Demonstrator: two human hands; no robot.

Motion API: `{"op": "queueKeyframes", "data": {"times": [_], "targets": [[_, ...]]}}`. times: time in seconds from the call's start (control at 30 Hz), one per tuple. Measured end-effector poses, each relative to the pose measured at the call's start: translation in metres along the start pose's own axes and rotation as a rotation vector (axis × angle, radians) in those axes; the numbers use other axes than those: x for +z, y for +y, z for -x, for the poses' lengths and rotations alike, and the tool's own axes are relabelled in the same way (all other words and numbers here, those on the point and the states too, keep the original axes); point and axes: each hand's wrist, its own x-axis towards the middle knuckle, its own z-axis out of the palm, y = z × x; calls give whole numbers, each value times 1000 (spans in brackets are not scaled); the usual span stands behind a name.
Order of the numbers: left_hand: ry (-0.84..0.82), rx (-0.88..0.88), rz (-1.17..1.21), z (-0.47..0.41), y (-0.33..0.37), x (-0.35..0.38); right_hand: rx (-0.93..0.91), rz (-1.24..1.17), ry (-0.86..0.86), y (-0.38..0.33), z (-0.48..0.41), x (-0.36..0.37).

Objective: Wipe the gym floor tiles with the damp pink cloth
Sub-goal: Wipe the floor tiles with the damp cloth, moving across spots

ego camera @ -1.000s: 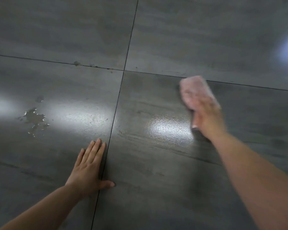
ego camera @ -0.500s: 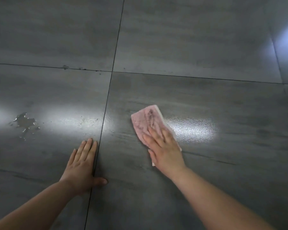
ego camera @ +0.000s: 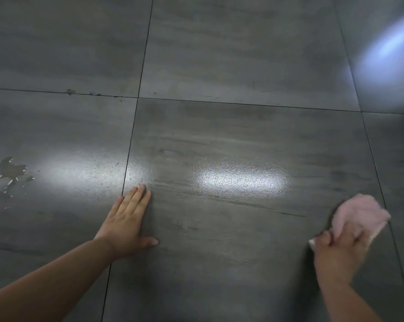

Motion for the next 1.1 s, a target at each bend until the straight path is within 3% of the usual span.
{"op": "queueKeyframes", "data": {"times": [0.07, 0.2, 0.27, 0.37, 0.6, 0.8, 0.87, 1.0, 1.1], "targets": [[-11, -1, -14, 1, 1, -1, -157, 45, -87, -23, 20, 8], [-8, 5, -15, 3, 2, -7, -702, 51, -116, -63, 58, 29], [8, 15, -23, 6, -3, -11, -790, 16, -172, -79, 58, 32], [54, -37, -1, 18, -19, -15, -778, 110, -230, -96, 50, 28], [115, -345, 159, 64, -84, -6, -807, 53, -377, -148, 49, 26], [36, -486, 212, 82, -114, 7, -739, -19, -531, -210, 70, 41], [50, -503, 244, 84, -114, 1, -689, -89, -635, -225, 67, 31], [170, -624, 540, 97, -86, -42, -461, -230, -759, -248, 60, -20], [143, -497, 645, 116, -44, -88, -404, -254, -812, -259, 69, -71]]}}
